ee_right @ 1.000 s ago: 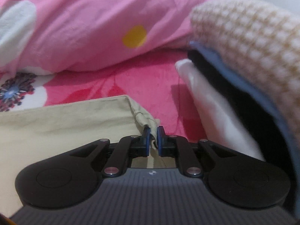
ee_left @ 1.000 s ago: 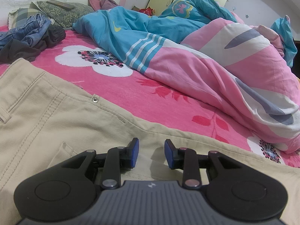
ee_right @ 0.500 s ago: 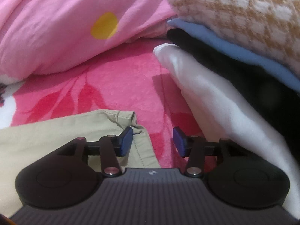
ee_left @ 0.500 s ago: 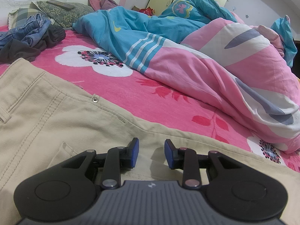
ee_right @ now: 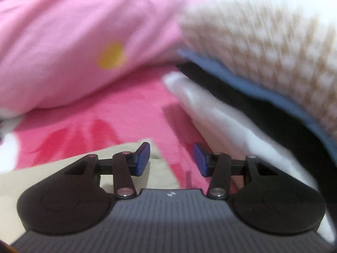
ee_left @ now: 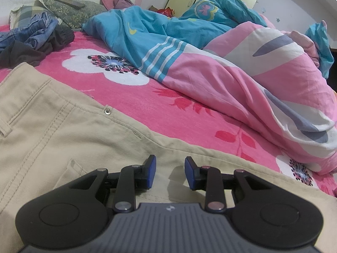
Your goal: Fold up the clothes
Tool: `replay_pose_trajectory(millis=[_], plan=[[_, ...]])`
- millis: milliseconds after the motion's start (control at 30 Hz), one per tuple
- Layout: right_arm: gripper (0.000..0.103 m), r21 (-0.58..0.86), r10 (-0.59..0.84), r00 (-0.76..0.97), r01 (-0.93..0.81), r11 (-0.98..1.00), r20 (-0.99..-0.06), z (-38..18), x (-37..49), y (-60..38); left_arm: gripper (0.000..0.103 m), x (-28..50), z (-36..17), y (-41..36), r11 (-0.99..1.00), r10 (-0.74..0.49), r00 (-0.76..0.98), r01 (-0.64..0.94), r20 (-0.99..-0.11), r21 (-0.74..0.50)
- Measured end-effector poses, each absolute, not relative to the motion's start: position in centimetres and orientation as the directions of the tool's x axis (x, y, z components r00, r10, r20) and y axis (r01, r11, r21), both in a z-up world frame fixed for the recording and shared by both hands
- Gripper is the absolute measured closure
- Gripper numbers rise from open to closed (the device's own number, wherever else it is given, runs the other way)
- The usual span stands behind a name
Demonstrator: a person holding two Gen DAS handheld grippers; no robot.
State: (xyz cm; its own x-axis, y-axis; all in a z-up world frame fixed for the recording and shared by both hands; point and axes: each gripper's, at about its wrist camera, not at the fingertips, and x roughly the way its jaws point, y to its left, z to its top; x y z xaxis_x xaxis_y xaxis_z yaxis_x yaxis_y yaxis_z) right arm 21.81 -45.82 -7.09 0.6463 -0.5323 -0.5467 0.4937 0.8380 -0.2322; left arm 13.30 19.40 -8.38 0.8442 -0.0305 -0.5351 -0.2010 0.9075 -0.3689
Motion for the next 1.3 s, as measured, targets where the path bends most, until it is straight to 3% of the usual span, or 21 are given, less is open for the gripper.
replay_pose_trajectory(millis=[67, 167, 267, 367, 500, 600, 733, 933, 1033, 1100, 1167, 1300], plan=[[0.073, -0.198, -0.460, 0.693, 0.427, 0.882, -0.555, -7.4, 21.5, -44.3, 0.072, 13.3, -8.4, 19.5, 0.906, -0.033, 0.844, -0.200, -0.535, -0.372], [0.075, -0.089, -0.364, 0.666, 0.409, 0.908, -0.652, -9.2, 23.1, -45.2, 0.072, 13.3, -8.4, 19.6, 0.903, -0.039, 0.845, -0.198, -0.533, -0.381], [0.081, -0.077, -0.440, 0.608, 0.529, 0.845, -0.661, -9.6, 23.6, -46.9, 0.072, 13.2, -8.5, 19.9, 0.896, -0.050, 0.848, -0.196, -0.528, -0.399], [0.079, -0.053, -0.450, 0.645, 0.536, 0.842, -0.618, -6.9, 20.7, -45.7, 0.068, 13.2, -8.5, 19.9, 0.896, -0.058, 0.852, -0.185, -0.520, -0.404], [0.077, 0.167, -0.327, 0.758, 0.493, 0.854, -0.565, -3.7, 12.5, -45.5, 0.051, 12.6, -7.8, 19.3, 0.905, -0.056, 0.864, -0.167, -0.499, -0.391], [0.077, 0.357, -0.246, 0.788, 0.502, 0.787, -0.565, -4.1, 7.2, -47.0, 0.045, 10.7, -5.7, 18.0, 0.927, -0.001, 0.898, -0.164, -0.439, -0.338], [0.075, 0.581, -0.094, 0.799, 0.507, 0.637, -0.594, -7.1, 4.4, -49.7, 0.042, 6.7, -2.5, 14.4, 0.954, -0.183, 0.907, 0.071, -0.380, -0.290], [0.076, 0.716, 0.077, 0.837, 0.412, 0.564, -0.542, -9.3, 3.7, -49.0, 0.047, -0.6, -1.9, 5.4, 0.878, -0.459, 0.777, 0.470, -0.431, -0.088], [0.078, 0.730, 0.136, 0.837, 0.369, 0.575, -0.530, -9.5, 4.2, -48.1, 0.061, -2.3, -3.2, 1.8, 0.844, -0.460, 0.740, 0.536, -0.491, 0.015], [0.082, 0.726, 0.150, 0.834, 0.357, 0.587, -0.531, -9.7, 4.5, -47.7, 0.065, -2.7, -4.1, 0.0, 0.821, -0.449, 0.725, 0.566, -0.523, 0.080], [0.096, 0.726, 0.160, 0.833, 0.347, 0.594, -0.529, -9.8, 4.7, -47.4, 0.067, -3.0, -5.0, -1.6, 0.794, -0.435, 0.714, 0.592, -0.548, 0.141], [0.102, 0.746, 0.167, 0.856, 0.312, 0.588, -0.490, -9.6, 4.9, -47.2, 0.067, -2.9, -6.7, -3.5, 0.754, -0.407, 0.699, 0.620, -0.587, 0.216]])
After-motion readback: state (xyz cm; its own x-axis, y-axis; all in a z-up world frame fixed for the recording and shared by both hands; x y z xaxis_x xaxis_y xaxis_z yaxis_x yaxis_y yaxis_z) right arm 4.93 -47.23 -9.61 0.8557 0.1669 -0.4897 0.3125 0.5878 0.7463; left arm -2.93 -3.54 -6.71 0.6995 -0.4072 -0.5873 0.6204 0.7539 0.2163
